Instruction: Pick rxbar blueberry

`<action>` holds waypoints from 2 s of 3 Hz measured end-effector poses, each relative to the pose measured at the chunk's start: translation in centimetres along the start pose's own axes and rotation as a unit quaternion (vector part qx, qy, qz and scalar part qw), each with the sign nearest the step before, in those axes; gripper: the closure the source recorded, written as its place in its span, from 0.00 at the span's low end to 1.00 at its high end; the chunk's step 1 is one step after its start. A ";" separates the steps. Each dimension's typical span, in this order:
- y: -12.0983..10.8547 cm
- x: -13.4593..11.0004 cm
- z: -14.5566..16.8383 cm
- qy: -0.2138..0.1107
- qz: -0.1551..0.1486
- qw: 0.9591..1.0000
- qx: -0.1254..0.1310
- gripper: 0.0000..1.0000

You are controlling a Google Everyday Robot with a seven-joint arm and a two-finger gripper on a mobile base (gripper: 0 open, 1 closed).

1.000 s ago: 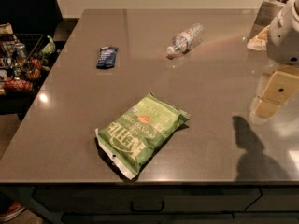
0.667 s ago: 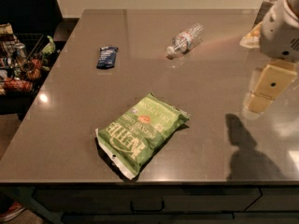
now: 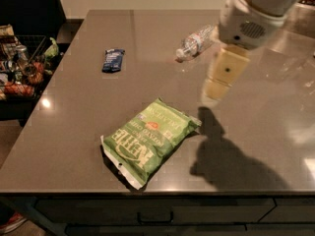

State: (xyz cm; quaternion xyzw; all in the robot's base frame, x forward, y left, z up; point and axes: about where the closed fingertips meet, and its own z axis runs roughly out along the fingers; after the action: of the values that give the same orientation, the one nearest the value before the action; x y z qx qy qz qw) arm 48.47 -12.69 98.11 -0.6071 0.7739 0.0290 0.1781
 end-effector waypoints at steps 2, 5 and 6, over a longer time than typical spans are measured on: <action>-3.6 -7.3 4.9 -0.037 0.091 0.995 0.011 0.00; -10.3 -19.2 14.3 -0.071 0.230 0.970 0.026 0.00; -12.0 -21.7 17.9 -0.053 0.245 0.968 0.024 0.00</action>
Offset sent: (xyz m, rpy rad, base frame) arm 0.1067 0.1151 -0.0328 0.1838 0.0399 -0.3159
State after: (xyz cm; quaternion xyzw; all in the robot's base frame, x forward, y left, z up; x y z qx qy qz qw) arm 68.46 9.02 90.12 -0.3920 0.8890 0.0857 0.2207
